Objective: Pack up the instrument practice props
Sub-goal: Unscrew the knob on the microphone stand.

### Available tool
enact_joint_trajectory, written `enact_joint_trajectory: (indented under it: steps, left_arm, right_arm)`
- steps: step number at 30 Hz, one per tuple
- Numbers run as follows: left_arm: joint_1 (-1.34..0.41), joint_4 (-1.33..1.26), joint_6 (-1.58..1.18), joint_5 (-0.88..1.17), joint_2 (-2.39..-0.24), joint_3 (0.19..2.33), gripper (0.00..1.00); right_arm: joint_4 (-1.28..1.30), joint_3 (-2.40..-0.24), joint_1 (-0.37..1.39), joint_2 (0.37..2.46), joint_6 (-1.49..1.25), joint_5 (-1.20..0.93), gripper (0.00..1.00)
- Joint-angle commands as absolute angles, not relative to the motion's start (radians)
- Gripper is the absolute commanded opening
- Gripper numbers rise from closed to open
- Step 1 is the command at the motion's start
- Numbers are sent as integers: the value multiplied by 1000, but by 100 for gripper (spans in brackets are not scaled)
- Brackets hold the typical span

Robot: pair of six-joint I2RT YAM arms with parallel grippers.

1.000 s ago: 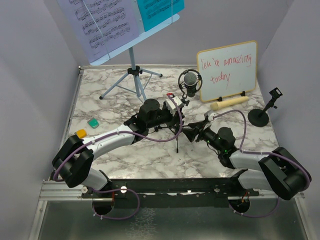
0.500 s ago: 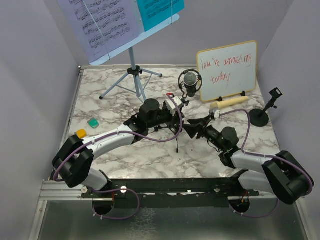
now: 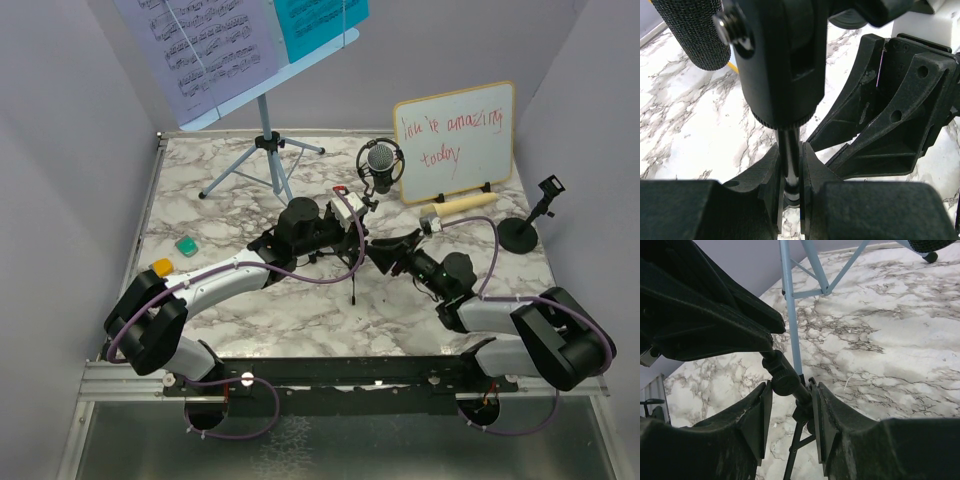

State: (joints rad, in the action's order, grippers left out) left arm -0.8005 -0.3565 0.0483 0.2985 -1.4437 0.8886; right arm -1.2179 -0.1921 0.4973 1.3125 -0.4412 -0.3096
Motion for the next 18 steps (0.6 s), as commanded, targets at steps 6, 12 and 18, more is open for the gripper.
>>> enact_joint_trajectory:
  steps: [6, 12, 18]
  left_arm:
    - [-808, -390, 55, 328, -1410, 888, 0]
    - [-808, -390, 56, 328, -1409, 887, 0]
    - [-808, -390, 57, 329, -1410, 888, 0]
  right_arm:
    - [-1169, -257, 480, 1361, -310, -331, 36]
    - [-1065, -297, 480, 1379, -118, -348, 24]
    - [-1040, -295, 481, 1380, 142, -440, 16]
